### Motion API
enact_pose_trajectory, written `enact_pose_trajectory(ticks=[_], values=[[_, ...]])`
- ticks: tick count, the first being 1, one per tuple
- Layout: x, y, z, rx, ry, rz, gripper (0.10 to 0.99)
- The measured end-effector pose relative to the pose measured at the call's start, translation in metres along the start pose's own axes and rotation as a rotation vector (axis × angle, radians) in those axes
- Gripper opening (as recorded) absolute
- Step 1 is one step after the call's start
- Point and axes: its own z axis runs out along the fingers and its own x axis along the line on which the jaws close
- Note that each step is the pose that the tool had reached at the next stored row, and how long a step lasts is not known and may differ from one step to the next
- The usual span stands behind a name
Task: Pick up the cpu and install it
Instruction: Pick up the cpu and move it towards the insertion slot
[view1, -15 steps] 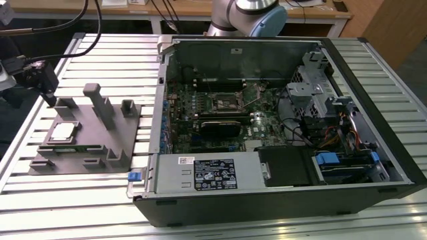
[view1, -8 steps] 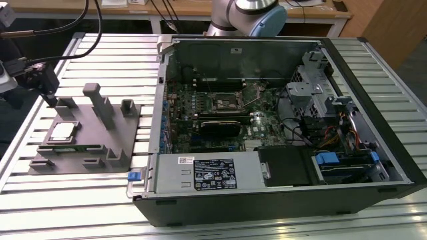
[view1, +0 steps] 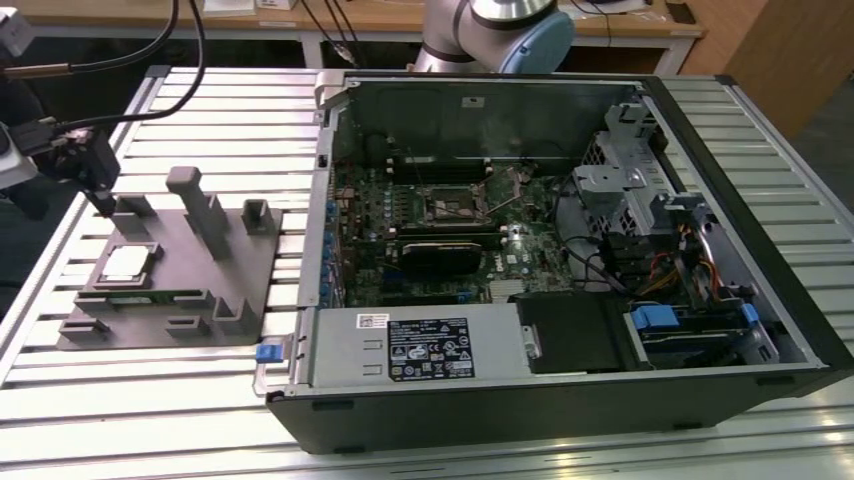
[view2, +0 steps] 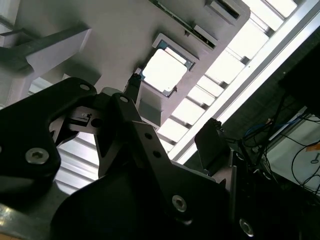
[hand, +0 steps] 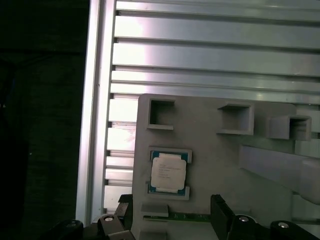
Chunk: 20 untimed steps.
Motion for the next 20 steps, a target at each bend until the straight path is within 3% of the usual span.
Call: enact_pose_trajectory(ticks=[20], values=[[0.0000, -0.0002, 0.0055, 0.000, 0.0002, 0.000, 0.718]])
